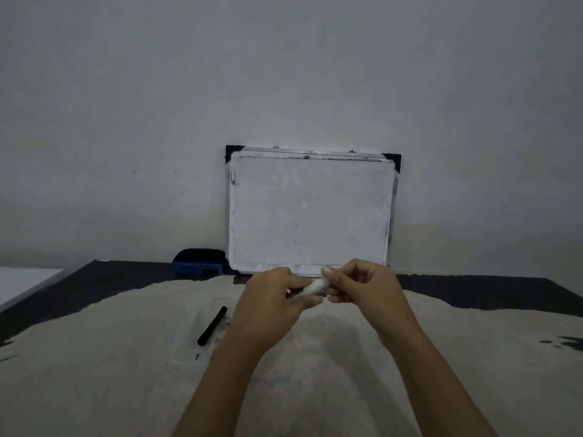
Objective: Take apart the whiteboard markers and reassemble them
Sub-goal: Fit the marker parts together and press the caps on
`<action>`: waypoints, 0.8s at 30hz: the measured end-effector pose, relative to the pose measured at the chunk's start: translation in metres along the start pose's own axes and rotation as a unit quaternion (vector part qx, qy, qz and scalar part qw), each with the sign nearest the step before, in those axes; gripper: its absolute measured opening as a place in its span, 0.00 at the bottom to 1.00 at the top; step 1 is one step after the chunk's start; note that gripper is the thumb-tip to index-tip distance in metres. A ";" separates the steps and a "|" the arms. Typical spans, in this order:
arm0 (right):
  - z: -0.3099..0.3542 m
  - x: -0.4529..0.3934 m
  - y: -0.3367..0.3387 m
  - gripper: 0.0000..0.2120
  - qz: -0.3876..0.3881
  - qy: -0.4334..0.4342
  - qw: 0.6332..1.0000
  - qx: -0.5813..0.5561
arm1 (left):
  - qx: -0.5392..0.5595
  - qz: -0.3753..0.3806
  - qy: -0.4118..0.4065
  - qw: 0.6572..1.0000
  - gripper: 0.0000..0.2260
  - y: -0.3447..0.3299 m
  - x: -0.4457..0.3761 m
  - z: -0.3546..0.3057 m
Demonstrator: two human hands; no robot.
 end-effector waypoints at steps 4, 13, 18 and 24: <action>0.008 0.000 -0.001 0.10 0.017 0.007 0.999 -0.043 | 0.078 -0.045 0.019 0.996 0.09 0.010 0.000 -0.002; -0.009 0.009 -0.025 0.12 0.183 -0.065 0.978 0.081 | 0.406 -0.125 0.155 0.892 0.09 0.011 0.003 0.022; -0.012 0.007 -0.017 0.09 0.171 -0.058 0.974 0.139 | 0.412 -0.076 0.184 0.889 0.13 -0.013 0.004 0.031; -0.063 -0.010 0.050 0.08 -0.008 -0.164 0.923 0.348 | 0.081 0.057 0.186 0.978 0.27 -0.069 0.020 0.057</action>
Point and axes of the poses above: each hand's wrist, its own x-axis away from the middle knuckle, its own y-axis out of the back of the hand, z = x × y, the point moved 9 cm from there along -x, towards the middle knuckle, and after that the axes turned 10 degrees about x, right-handed, at the moved point
